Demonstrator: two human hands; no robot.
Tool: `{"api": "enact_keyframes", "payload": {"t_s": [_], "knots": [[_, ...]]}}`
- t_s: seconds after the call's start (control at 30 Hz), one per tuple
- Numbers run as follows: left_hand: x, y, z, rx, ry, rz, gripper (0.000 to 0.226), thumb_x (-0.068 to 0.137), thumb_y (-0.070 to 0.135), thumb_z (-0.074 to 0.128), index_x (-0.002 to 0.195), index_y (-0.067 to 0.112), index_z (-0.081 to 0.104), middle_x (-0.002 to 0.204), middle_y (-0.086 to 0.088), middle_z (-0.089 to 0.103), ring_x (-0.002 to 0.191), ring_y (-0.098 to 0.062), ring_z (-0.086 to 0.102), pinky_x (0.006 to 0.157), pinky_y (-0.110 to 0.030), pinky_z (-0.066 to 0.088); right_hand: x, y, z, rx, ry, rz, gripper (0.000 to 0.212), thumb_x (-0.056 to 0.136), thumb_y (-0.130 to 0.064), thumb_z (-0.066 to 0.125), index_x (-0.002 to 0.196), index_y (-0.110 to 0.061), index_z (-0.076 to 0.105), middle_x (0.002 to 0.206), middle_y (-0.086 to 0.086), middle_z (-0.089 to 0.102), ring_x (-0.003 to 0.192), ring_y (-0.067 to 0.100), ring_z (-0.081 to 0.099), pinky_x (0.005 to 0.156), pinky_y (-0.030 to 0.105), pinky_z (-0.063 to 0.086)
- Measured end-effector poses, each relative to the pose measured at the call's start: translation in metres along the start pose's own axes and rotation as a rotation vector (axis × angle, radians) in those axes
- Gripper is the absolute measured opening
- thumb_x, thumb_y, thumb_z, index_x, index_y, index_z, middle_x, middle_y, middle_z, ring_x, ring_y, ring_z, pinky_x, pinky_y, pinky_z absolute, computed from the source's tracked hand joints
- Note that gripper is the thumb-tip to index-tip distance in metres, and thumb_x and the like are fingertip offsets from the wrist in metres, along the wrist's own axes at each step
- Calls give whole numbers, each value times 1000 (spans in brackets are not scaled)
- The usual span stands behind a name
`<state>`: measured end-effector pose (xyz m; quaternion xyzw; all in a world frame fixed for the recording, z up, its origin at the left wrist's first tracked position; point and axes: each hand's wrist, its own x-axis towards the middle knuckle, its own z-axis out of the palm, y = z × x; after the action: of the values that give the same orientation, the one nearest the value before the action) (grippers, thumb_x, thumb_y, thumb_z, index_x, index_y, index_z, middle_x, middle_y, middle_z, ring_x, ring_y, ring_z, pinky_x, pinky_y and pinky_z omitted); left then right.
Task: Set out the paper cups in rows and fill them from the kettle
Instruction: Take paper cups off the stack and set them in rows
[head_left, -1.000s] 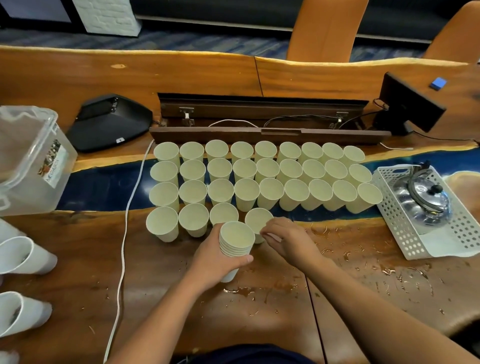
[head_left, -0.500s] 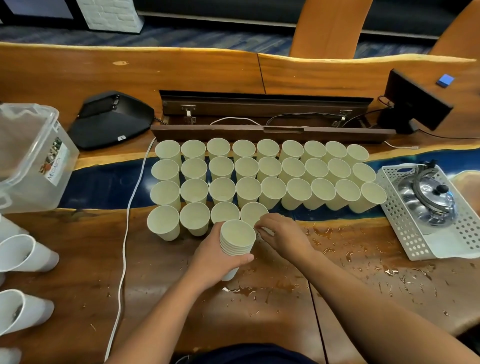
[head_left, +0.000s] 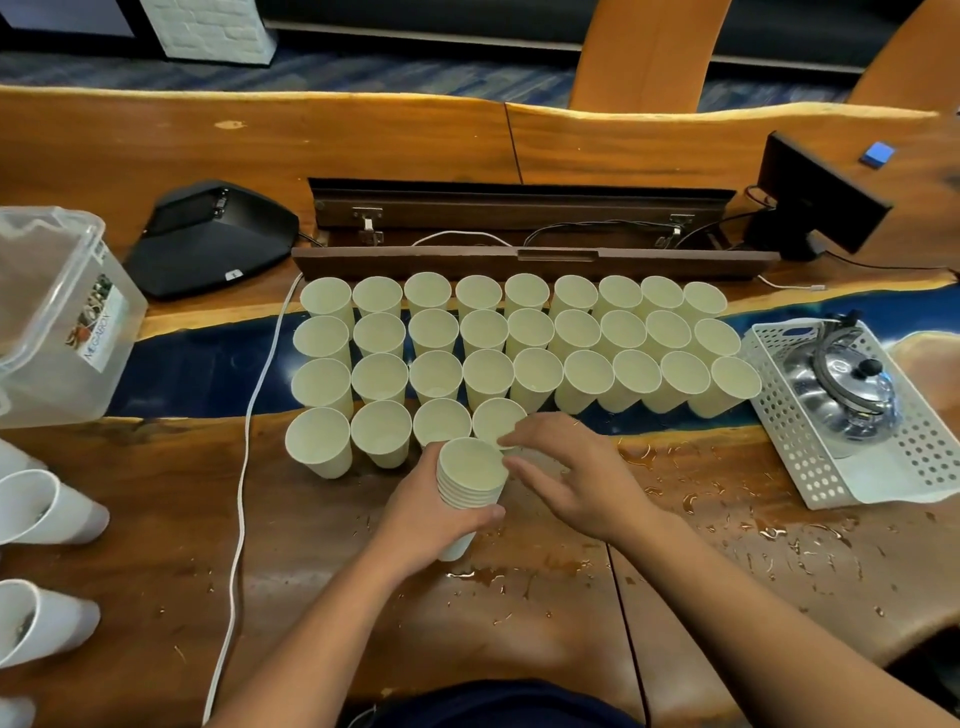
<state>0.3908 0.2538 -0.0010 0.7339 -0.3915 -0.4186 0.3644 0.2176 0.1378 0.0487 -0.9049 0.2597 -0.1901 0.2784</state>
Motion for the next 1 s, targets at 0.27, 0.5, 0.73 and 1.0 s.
{"api": "enact_keyframes", "payload": {"t_s": [0.27, 0.5, 0.73, 1.0], "knots": [[1, 11, 17, 12, -65, 37, 71, 56, 49, 91, 110, 46, 45, 110, 23, 62, 102, 1, 60, 86, -28, 52, -13, -3, -15, -155, -343, -101, 27, 98, -27, 54, 120, -27, 68, 110, -4, 69, 100, 16, 59, 83, 31, 45], [5, 16, 32, -1, -78, 77, 79, 53, 53, 90, 120, 44, 48, 114, 23, 64, 104, 2, 61, 90, -33, 53, -19, -7, -29, -259, -340, -102, 25, 96, -26, 52, 110, -22, 71, 95, 5, 70, 87, 26, 61, 72, 40, 51], [8, 30, 39, -13, -107, 129, 79, 56, 48, 91, 121, 45, 47, 109, 33, 59, 104, 6, 59, 85, -20, 50, -25, 0, -39, -234, -275, -78, 22, 94, -29, 54, 104, -23, 73, 90, 1, 70, 80, 25, 61, 72, 41, 50], [8, 31, 39, 7, -144, 135, 83, 57, 53, 89, 125, 46, 43, 116, 27, 59, 110, 3, 57, 93, -27, 50, -23, 0, -48, -182, -226, -60, 17, 89, -33, 66, 100, -24, 77, 97, -9, 75, 91, 17, 66, 86, 40, 47]]}}
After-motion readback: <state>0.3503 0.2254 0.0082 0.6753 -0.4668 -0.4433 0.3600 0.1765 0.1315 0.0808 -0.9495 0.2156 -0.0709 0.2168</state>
